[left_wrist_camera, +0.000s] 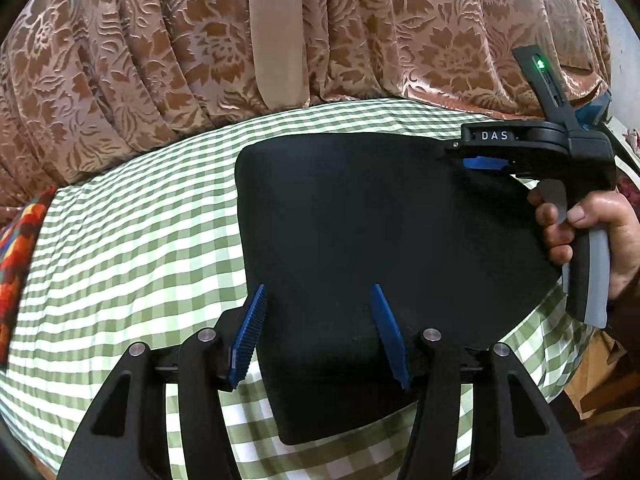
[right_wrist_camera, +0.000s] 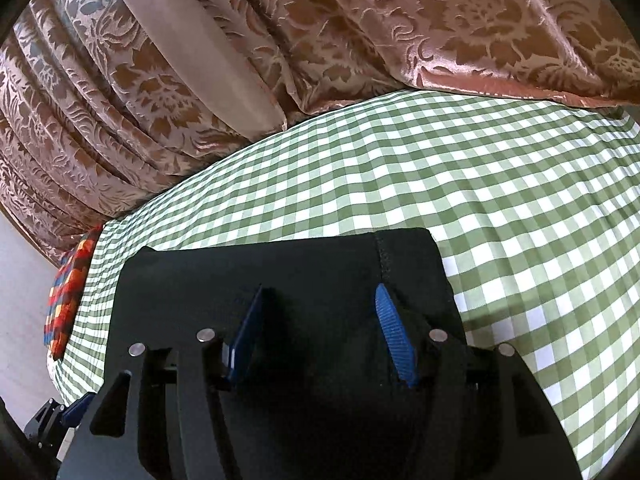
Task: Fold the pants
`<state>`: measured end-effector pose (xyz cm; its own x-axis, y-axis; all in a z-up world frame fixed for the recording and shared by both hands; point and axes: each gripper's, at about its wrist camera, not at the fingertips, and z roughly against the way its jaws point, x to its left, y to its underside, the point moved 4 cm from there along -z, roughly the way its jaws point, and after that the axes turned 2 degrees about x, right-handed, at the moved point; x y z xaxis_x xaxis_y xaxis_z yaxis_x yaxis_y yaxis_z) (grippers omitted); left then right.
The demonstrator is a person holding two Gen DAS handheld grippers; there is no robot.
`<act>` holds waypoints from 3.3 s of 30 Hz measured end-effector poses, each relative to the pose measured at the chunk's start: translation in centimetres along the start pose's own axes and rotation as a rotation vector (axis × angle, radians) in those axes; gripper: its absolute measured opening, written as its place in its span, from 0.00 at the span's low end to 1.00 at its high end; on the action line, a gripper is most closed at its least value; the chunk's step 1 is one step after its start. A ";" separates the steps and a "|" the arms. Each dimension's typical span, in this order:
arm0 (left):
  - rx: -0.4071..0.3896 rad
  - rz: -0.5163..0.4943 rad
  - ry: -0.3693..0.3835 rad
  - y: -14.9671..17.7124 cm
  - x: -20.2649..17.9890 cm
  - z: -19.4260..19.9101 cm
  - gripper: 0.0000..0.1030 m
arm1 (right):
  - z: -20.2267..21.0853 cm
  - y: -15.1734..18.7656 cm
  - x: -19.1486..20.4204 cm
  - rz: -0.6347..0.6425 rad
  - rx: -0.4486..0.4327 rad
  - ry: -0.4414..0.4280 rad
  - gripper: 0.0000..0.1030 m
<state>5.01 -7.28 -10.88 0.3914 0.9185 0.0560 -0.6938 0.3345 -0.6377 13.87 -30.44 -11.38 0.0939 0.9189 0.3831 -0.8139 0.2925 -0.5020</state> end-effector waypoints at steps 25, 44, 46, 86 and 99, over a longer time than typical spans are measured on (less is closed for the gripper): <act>-0.025 -0.001 -0.023 1.1 -0.1 1.3 0.60 | 1.2 0.3 0.2 0.021 0.000 0.006 0.56; -0.003 0.078 -0.017 5.0 3.2 1.0 0.63 | 7.6 8.8 -2.0 0.164 0.051 0.011 0.40; -0.006 0.081 -0.021 4.9 3.0 1.1 0.63 | 7.6 8.9 -2.4 0.143 0.040 -0.008 0.41; -0.001 0.168 0.182 -0.9 6.5 -2.5 0.82 | 2.6 3.7 -6.1 -0.054 0.197 -0.225 0.84; 0.103 0.390 0.533 -0.8 7.8 -7.8 0.82 | 0.8 4.2 -6.6 -0.072 0.260 -0.345 0.82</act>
<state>13.32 -2.07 -15.89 0.3267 0.7555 -0.5678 -0.8889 0.0416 -0.4562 9.39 -35.52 -15.35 -0.0056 0.7435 0.6688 -0.9337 0.2356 -0.2697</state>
